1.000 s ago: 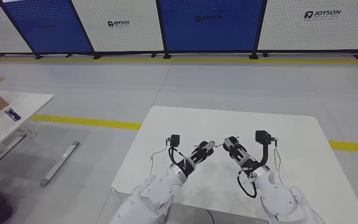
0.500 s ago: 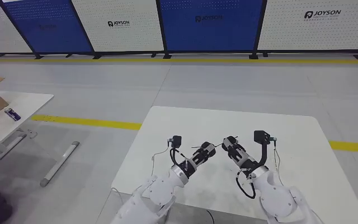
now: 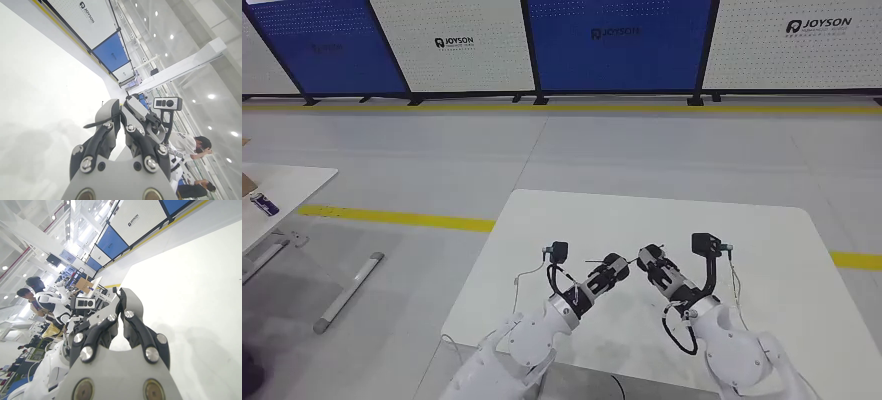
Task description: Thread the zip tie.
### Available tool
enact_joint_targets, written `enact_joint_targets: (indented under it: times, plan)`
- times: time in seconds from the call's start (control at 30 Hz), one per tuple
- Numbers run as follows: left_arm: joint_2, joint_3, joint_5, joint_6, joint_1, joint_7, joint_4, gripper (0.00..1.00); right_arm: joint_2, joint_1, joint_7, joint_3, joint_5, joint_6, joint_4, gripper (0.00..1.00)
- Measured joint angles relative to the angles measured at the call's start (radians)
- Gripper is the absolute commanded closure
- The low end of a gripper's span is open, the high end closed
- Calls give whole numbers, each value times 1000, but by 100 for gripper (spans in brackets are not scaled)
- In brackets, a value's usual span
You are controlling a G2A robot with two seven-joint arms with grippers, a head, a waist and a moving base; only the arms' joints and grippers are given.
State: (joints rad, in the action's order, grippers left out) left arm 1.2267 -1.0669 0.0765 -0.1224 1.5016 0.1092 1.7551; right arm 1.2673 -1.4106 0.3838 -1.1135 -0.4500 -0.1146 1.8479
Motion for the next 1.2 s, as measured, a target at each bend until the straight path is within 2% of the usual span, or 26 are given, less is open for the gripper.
enact_joint_targets:
  times: [0.3,0.33,0.37,0.4,0.43,0.77,0.8,0.83,0.87,0.97,1.2]
  plan:
    - [-1,-1,3,-5,3,0,1,100,2,7,20,5,12,8,-10,100]
    - [-1,-1,4,-5,3,-1,1,100,2,8,26,5,19,9,-11,92]
    - [-1,-2,4,-4,3,-2,1,100,2,10,33,5,27,8,-14,60]
    - [-1,-2,5,-4,3,-3,1,100,2,12,37,4,32,6,-15,2]
    - [-1,-2,6,-3,4,-4,1,100,3,13,40,4,36,4,-16,0]
    - [0,-4,2,12,1,-12,-3,100,2,-12,1,-20,67,32,2,0]
    - [1,-3,2,13,0,-12,-3,100,1,-17,-4,-25,68,35,5,17]
    - [1,-3,1,14,-1,-11,-3,100,0,-21,-8,-29,69,36,8,30]
    - [1,-2,1,14,-1,-11,-4,100,0,-27,-13,-34,70,38,12,53]
    - [2,2,1,15,-3,-11,-7,100,-2,-37,-18,-42,69,42,15,100]
    - [3,10,3,12,-3,-13,-9,100,-3,-43,-17,-40,50,47,15,100]
